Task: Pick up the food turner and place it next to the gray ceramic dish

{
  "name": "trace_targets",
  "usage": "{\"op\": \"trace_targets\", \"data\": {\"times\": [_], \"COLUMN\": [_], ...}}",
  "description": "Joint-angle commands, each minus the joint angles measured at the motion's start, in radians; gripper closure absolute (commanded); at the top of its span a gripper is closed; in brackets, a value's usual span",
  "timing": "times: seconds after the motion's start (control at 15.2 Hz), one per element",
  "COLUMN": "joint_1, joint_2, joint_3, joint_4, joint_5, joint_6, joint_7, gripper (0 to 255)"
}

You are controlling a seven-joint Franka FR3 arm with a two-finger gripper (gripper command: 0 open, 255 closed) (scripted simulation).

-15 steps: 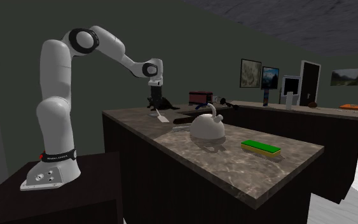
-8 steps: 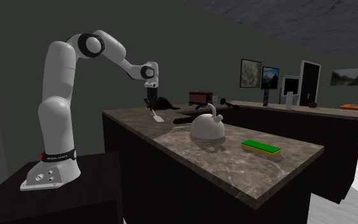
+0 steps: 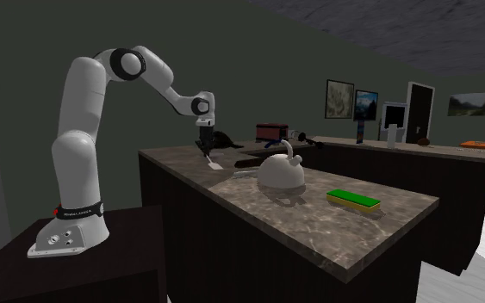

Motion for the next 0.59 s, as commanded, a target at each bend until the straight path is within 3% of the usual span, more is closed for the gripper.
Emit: {"op": "trace_targets", "data": {"times": [0.0, 0.53], "joint_1": [0.002, 0.005], "joint_2": [0.013, 0.045], "joint_3": [-0.001, -0.005], "joint_4": [-0.01, -0.037], "joint_5": [-0.005, -0.017], "joint_6": [0.023, 0.081], "joint_7": [0.002, 0.007], "gripper": [255, 255]}}
